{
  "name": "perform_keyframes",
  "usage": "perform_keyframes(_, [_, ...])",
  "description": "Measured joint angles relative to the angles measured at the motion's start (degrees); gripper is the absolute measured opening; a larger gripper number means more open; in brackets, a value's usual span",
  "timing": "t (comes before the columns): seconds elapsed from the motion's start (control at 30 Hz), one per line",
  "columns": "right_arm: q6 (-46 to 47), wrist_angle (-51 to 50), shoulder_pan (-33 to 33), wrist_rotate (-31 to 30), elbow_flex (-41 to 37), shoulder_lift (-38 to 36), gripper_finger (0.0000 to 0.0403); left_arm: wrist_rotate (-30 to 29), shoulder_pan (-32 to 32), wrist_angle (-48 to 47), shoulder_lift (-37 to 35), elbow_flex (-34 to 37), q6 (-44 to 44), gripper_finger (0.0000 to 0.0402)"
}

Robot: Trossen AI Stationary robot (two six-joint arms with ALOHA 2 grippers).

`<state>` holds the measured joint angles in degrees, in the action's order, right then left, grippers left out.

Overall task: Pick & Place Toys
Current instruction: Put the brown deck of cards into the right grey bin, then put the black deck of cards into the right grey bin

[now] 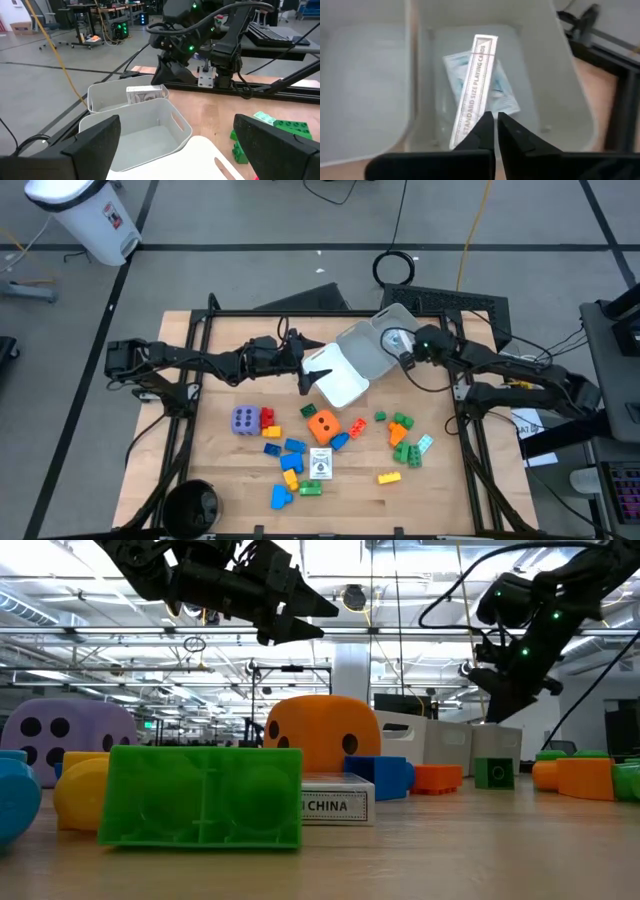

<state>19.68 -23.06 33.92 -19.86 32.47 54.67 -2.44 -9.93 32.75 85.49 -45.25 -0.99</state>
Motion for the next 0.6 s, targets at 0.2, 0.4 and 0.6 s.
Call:
perform_keyframes(0.2, [-1.37, 2.87, -0.05, 3.65, -0.02, 1.33, 0.0002, 0.00, 0.00, -0.01, 0.00, 0.00, -0.02, 0.0392])
perform_keyframes(0.4, [-2.63, 4.40, -0.25, 3.58, -0.02, 1.96, 0.0001, -0.01, 0.00, 0.00, 0.00, -0.02, -0.02, 0.0392])
perform_keyframes(0.6, [-4.84, 6.81, -0.30, 3.65, -0.02, 0.11, 0.0001, -0.02, 0.00, 0.02, 0.00, -0.01, 2.83, 0.0392])
